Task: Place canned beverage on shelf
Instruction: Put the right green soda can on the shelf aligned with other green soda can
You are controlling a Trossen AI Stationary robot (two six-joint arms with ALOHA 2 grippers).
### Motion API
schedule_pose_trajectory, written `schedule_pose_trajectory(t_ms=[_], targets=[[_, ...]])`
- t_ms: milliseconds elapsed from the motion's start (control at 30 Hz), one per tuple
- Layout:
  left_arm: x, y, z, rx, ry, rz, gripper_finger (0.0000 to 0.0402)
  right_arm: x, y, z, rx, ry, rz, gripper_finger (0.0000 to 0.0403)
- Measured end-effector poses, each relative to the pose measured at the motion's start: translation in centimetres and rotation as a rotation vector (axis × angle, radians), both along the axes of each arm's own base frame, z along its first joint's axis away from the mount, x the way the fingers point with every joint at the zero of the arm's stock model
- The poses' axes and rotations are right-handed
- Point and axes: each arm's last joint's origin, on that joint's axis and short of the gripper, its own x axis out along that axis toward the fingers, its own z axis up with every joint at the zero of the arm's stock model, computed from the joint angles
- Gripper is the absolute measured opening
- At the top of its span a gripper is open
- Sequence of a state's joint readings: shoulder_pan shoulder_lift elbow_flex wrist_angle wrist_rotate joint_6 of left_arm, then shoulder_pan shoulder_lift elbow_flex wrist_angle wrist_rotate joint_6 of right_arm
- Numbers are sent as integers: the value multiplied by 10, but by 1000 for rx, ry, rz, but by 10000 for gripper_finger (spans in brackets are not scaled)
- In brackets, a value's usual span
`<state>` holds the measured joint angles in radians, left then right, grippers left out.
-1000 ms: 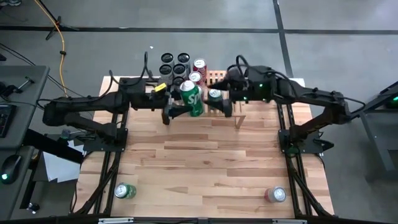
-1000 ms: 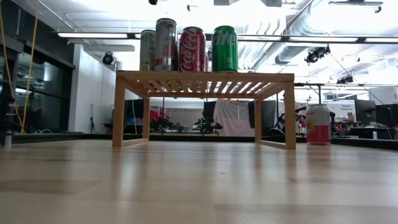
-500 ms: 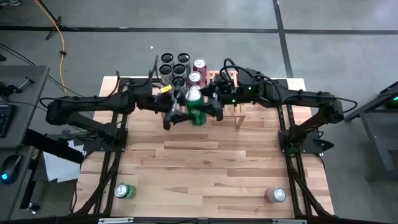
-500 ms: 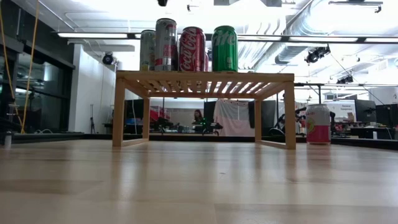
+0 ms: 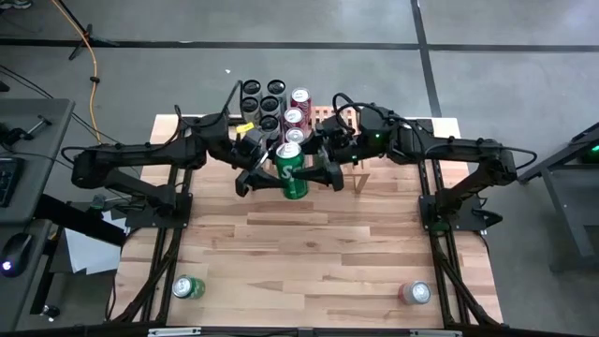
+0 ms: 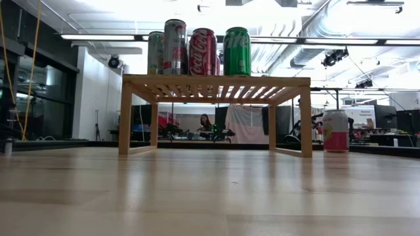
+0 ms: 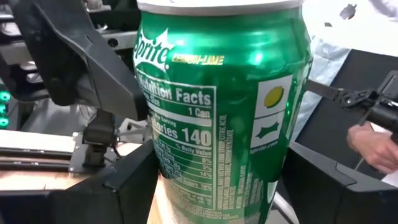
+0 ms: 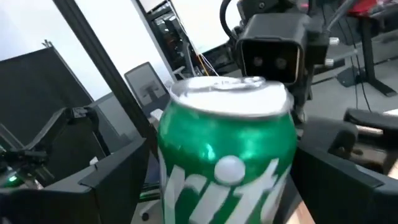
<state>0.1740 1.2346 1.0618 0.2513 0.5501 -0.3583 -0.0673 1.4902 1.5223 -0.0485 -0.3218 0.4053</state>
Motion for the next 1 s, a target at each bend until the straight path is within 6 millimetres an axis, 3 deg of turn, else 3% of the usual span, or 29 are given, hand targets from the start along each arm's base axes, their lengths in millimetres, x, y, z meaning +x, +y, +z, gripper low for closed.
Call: schedule_pose_trajectory(t_ms=[333, 567, 767, 867, 1000], targets=[[12, 2, -9, -14, 14, -10, 273, 2, 4, -1, -12, -1, 7, 353], [12, 2, -9, -13, 13, -11, 273, 1, 4, -2, -9, 7, 28, 293], [13, 2, -10, -36, 26, -5, 273, -1, 2, -1, -12, 13, 33, 292], [13, 3, -7, -75, 40, 8, 322, -8, -1, 2, -32, 16, 23, 292], [10, 9, 4, -111, 85, 47, 385, -32, -7, 13, -83, 37, 27, 292]])
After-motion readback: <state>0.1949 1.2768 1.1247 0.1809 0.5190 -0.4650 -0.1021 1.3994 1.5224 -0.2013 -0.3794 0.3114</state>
